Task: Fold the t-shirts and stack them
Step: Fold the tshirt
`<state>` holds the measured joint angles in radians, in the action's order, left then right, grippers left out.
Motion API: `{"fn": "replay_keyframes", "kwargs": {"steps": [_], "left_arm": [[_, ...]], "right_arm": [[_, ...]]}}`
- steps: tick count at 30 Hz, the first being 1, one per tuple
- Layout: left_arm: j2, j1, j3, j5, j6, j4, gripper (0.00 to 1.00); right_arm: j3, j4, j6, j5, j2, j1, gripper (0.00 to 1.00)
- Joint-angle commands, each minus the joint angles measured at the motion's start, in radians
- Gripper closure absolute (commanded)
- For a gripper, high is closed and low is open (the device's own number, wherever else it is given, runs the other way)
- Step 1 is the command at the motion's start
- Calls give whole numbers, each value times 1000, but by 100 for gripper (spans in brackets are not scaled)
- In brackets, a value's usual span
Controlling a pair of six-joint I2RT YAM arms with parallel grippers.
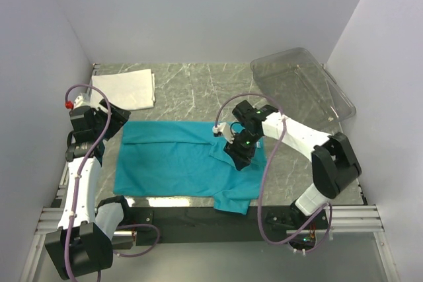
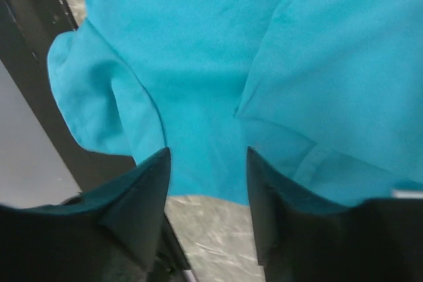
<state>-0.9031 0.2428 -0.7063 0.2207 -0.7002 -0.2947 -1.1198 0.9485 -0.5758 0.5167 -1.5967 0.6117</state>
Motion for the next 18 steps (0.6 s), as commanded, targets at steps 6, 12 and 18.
{"fn": "replay_keyframes", "kwargs": {"steps": [6,12,18], "left_arm": [[-6,4,-53,-92,-62,-87,13],[-89,4,-168,-217,-192,-325,13],[-186,4,-142,-183,-123,-388,14]], "right_arm": [[29,-255,-61,17,355,-90,0],[26,144,-475,361,175,-20,6],[250,-355,-106,-19,317,-21,0]]}}
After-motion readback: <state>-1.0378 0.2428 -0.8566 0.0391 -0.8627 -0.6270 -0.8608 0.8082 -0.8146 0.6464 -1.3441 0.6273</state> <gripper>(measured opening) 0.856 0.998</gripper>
